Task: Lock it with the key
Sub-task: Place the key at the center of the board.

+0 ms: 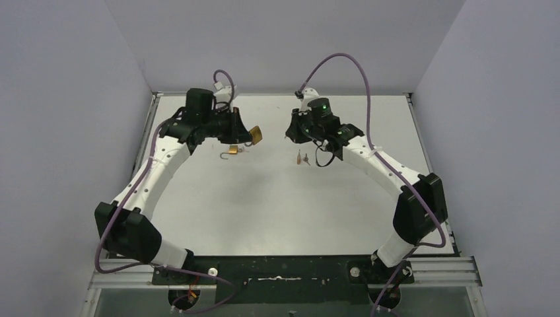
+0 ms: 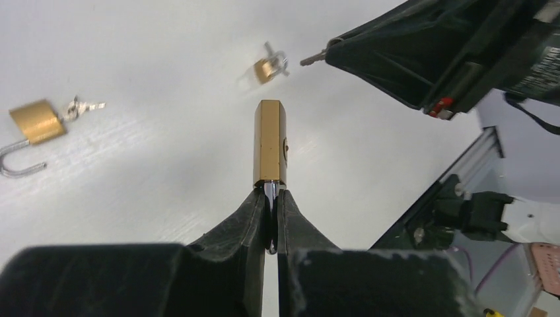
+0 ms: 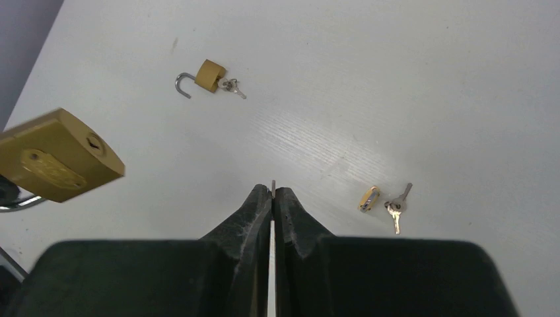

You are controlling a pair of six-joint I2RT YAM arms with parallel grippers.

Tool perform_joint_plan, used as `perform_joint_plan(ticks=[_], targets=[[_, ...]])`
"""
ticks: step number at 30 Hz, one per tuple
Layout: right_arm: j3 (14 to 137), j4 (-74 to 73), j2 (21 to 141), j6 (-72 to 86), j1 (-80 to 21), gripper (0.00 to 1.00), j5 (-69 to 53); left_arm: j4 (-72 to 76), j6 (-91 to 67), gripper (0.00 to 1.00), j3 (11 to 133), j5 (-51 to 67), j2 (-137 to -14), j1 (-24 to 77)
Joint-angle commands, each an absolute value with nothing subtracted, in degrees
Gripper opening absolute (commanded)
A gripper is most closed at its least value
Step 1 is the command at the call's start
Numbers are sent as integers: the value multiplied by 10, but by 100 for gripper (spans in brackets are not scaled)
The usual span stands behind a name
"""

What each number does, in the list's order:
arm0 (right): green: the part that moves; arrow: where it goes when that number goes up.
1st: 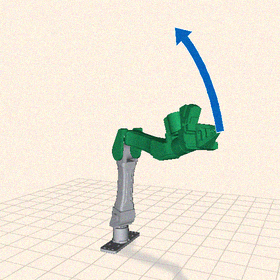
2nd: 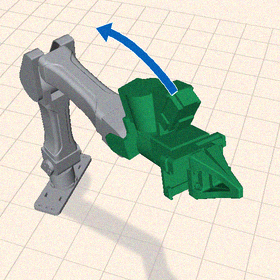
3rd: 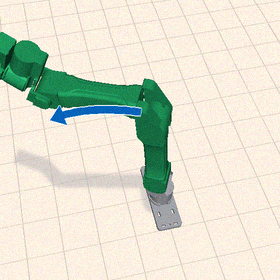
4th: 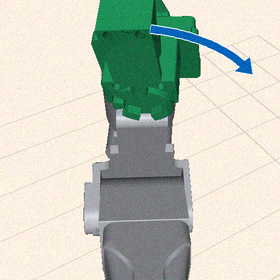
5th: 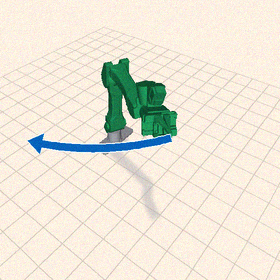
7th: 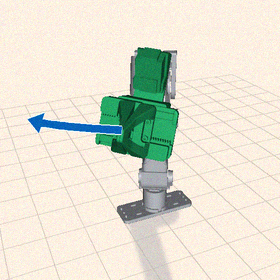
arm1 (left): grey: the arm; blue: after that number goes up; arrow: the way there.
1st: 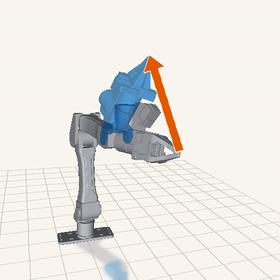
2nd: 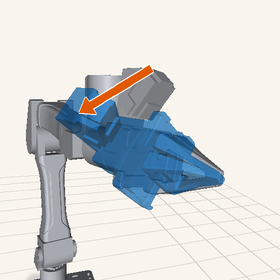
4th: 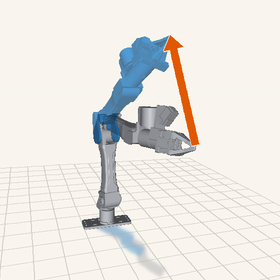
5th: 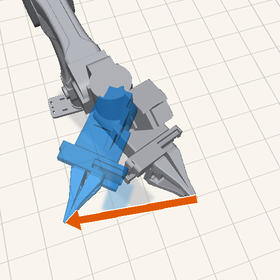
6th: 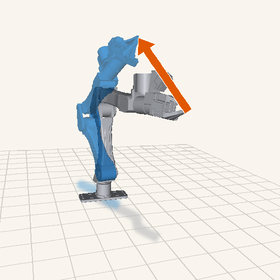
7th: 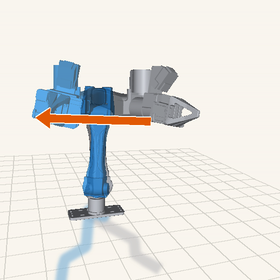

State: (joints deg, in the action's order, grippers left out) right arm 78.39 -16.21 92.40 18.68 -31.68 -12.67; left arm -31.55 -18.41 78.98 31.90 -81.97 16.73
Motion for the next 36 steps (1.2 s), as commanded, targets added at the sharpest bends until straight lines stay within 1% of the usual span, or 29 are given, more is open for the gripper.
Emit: perform_joint_plan(ticks=[1, 3, 6, 9, 18, 27, 28, 30, 34, 36], targets=[[827, -169, 963, 231, -354, 0, -16, -504, -102, 0, 874, 131, -891, 226], [840, -178, 984, 248, -366, 0, 20, -539, -99, 0, 903, 116, -934, 236], [854, -188, 1015, 272, -379, 0, 60, -568, -96, 0, 940, 118, -968, 241], [853, -182, 1042, 301, -383, 0, 73, -594, -90, 0, 981, 113, -1002, 242], [866, -156, 1131, 337, -391, 0, 23, -644, -81, 0, 1101, 119, -1129, 252], [876, -155, 1154, 338, -391, 0, 10, -705, -77, 0, 1200, 101, -1253, 260], [877, -156, 1154, 338, -392, 1, 8, -714, -77, 0, 1214, 99, -1264, 260], [878, -155, 1154, 337, -391, 8, 6, -733, -79, 0, 1245, 88, -1286, 261], [882, -153, 1152, 332, -391, 17, 4, -767, -88, 0, 1310, 85, -1330, 261], [883, -153, 1149, 330, -390, 23, 4, -780, -93, 0, 1335, 86, -1351, 261]])
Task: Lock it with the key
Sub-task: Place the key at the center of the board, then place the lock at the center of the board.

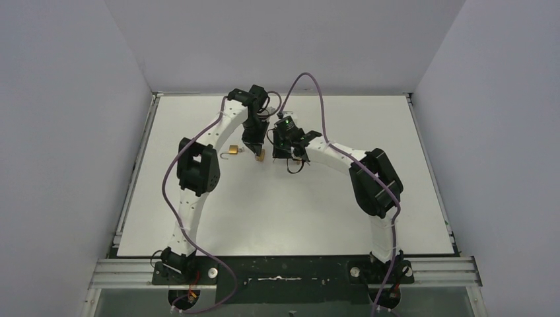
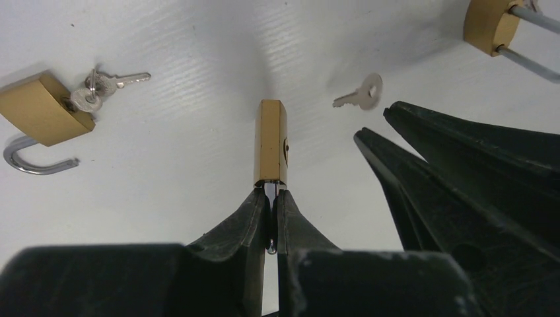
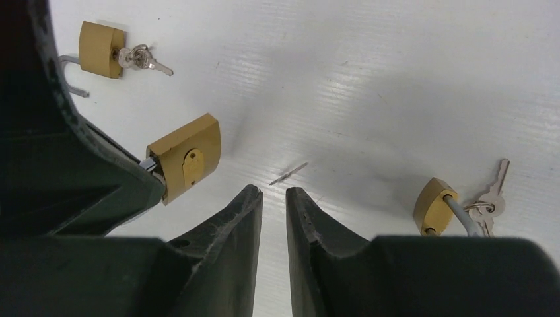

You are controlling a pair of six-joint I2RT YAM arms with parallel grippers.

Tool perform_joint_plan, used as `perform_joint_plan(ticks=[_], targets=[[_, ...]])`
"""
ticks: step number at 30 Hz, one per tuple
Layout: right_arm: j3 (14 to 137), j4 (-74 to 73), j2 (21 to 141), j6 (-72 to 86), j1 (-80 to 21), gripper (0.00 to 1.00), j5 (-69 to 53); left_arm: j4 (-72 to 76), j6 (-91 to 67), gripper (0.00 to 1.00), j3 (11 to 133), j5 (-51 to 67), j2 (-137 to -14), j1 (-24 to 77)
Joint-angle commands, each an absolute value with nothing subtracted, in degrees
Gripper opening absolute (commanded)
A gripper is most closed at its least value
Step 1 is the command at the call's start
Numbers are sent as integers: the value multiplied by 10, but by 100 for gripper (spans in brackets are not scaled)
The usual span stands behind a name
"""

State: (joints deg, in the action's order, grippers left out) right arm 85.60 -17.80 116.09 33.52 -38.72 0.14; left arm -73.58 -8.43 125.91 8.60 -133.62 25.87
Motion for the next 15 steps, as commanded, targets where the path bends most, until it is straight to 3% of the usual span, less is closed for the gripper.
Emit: perform_joint_plan(ticks=[1, 8, 15], targets=[[883, -152, 1149, 329, -391, 24, 4, -786, -96, 0, 1344, 87, -1362, 261], [871, -142, 1125, 324, -381, 31, 7, -813, -106, 0, 1384, 82, -1405, 261], [849, -148, 1014, 323, -342, 38, 4, -855, -106, 0, 1424, 68, -1438, 260]])
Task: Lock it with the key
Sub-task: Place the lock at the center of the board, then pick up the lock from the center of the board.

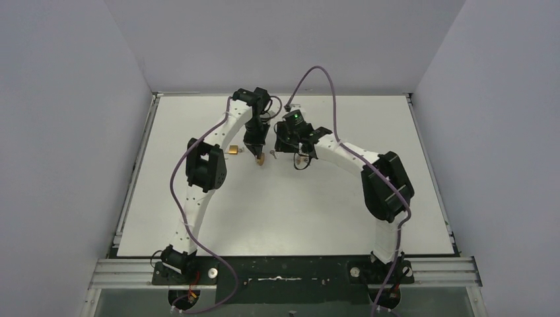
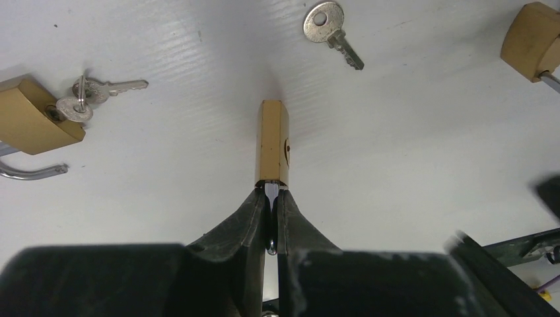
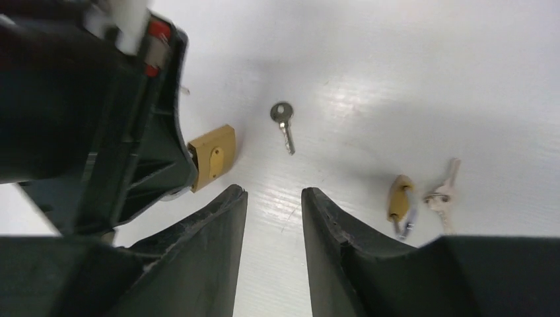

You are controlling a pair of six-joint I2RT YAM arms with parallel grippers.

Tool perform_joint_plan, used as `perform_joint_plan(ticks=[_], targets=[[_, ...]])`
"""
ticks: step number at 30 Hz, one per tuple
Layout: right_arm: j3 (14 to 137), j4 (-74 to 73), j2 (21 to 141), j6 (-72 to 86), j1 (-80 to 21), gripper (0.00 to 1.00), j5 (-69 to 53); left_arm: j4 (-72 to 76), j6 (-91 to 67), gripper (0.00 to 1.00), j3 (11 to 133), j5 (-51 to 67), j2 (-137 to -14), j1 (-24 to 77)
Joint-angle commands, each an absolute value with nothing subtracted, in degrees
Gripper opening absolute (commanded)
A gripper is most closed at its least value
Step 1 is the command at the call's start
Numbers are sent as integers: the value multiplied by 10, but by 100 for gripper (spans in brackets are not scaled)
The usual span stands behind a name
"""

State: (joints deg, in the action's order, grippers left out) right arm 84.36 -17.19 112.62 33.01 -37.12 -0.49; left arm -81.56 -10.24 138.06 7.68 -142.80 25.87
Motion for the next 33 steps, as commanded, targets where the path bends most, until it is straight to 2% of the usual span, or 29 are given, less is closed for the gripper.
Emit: perform_joint_plan(ticks=[1, 8, 13, 19, 24, 27, 28, 29, 33], targets=[[847, -153, 994, 319, -338, 40, 6, -859, -107, 0, 1429, 65, -1443, 259], [830, -171, 889, 293, -328, 53, 39, -876, -121, 0, 1461, 58, -1461, 254], [816, -176, 867, 290, -326, 56, 34, -876, -133, 0, 1484, 54, -1466, 256], [798, -178, 860, 289, -319, 57, 28, -870, -140, 21, 1502, 45, -1464, 260], [795, -178, 855, 290, -314, 57, 25, -865, -141, 33, 1503, 40, -1460, 260], [796, -181, 852, 289, -312, 58, 24, -852, -144, 45, 1504, 37, -1446, 259], [797, -183, 850, 286, -312, 58, 23, -845, -145, 77, 1506, 35, -1436, 257], [797, -184, 849, 284, -312, 58, 23, -836, -147, 92, 1508, 35, -1424, 254], [800, -194, 841, 273, -312, 59, 22, -789, -146, 96, 1499, 61, -1355, 234]])
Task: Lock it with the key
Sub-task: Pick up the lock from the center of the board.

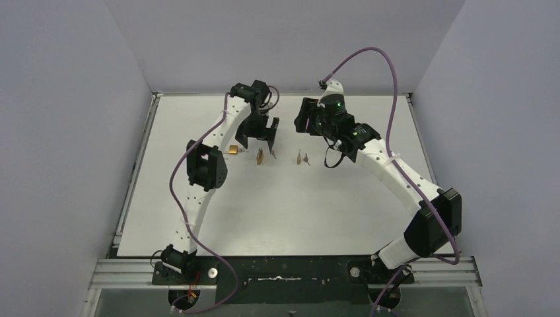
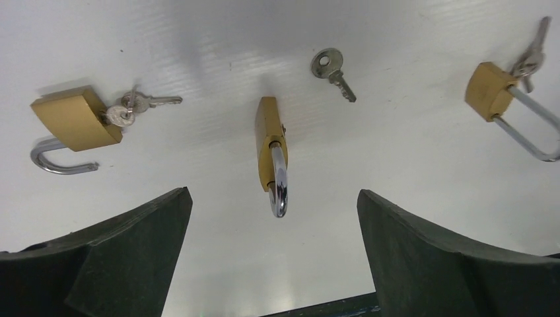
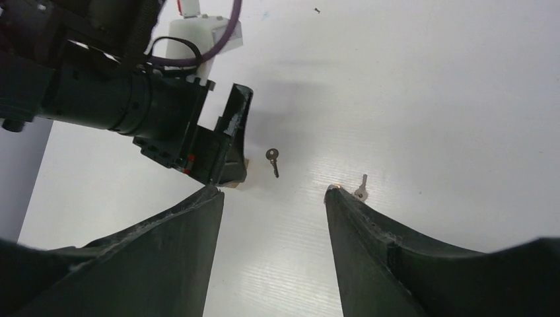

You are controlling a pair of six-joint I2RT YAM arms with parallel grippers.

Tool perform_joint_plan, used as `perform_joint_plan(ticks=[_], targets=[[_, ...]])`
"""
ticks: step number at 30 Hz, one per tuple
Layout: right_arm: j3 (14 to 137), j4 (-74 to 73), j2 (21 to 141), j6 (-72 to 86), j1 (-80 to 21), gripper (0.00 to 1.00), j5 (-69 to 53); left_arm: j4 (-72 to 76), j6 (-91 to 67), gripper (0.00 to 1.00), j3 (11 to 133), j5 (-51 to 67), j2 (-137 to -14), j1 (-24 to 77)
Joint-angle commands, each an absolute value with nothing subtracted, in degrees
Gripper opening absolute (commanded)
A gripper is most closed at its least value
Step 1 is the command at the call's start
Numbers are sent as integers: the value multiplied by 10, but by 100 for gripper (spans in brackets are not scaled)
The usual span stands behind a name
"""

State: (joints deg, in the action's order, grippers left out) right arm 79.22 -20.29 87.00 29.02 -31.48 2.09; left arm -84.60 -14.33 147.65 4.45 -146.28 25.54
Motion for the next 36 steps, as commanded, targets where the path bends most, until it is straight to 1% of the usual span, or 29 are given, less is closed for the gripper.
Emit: perform_joint_plan(ticks=[1, 4, 9, 12, 15, 16, 19, 22, 27, 32, 36], targets=[[802, -196, 839, 271, -312, 60, 23, -774, -144, 97, 1484, 70, -1330, 228], [802, -205, 832, 265, -312, 60, 26, -716, -146, 97, 1408, 95, -1245, 199], [799, -212, 832, 260, -318, 61, 29, -644, -135, 97, 1247, 77, -1153, 146], [825, -233, 849, 221, -350, 61, 45, -587, -132, 97, 1132, 78, -1094, 118], [884, -267, 891, 183, -399, 62, 81, -508, -151, 97, 1000, 106, -1020, 68], [902, -270, 910, 180, -407, 62, 75, -482, -162, 97, 945, 126, -993, 47], [963, -265, 986, 174, -419, 63, 32, -413, -196, 97, 842, 181, -924, -18], [1061, -290, 1086, 164, -431, 64, -15, -377, -218, 97, 780, 216, -868, -70], [1224, -326, 1262, 139, -449, 65, -24, -306, -272, 97, 698, 292, -798, -142], [1362, -335, 1398, 146, -460, 65, -33, -284, -283, 97, 662, 325, -763, -162], [1432, -315, 1458, 134, -477, 69, -28, -265, -288, 97, 640, 349, -763, -172]])
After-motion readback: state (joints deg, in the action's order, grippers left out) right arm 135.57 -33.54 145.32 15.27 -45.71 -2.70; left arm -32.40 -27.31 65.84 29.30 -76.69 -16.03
